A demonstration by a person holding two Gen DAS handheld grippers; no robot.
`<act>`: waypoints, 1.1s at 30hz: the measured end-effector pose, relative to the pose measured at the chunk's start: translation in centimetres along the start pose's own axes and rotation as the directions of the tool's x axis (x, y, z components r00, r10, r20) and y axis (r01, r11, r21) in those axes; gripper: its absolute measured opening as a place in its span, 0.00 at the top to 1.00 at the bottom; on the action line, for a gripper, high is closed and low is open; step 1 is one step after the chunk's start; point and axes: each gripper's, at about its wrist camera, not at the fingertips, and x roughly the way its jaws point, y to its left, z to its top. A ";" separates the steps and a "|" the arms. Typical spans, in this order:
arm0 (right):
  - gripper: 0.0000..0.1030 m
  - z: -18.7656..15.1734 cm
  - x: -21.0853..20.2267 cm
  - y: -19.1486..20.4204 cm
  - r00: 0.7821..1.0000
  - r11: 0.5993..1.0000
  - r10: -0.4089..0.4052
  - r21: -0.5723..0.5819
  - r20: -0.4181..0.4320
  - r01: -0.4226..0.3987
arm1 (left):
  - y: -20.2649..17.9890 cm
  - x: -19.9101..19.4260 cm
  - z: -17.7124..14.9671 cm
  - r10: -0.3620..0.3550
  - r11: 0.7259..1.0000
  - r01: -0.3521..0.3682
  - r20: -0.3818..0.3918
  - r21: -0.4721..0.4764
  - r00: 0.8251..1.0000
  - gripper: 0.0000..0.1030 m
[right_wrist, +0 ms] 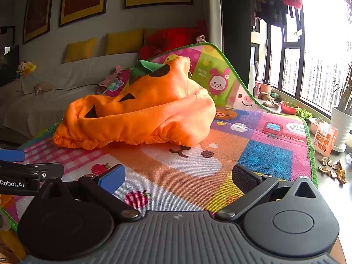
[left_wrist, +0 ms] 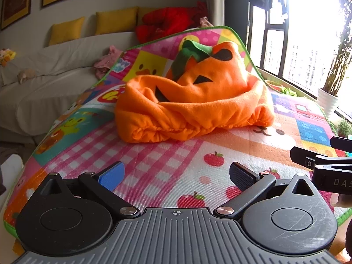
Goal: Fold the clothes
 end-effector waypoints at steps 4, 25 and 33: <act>0.00 0.0 0.0 0.0 1.000 1.000 0.000 0.001 -0.001 0.000 | 0.1 0.1 0.0 0.001 1.000 -0.001 -0.008 -0.004 1.000 0.00; 0.00 0.0 0.1 -0.2 1.000 1.000 0.005 0.011 -0.011 -0.005 | 0.1 0.4 0.0 0.007 1.000 -0.007 -0.025 -0.001 1.000 0.00; 0.00 0.1 0.3 -0.2 1.000 1.000 0.011 0.010 -0.016 -0.011 | 0.3 0.7 0.1 0.012 1.000 -0.012 -0.033 0.004 0.999 0.00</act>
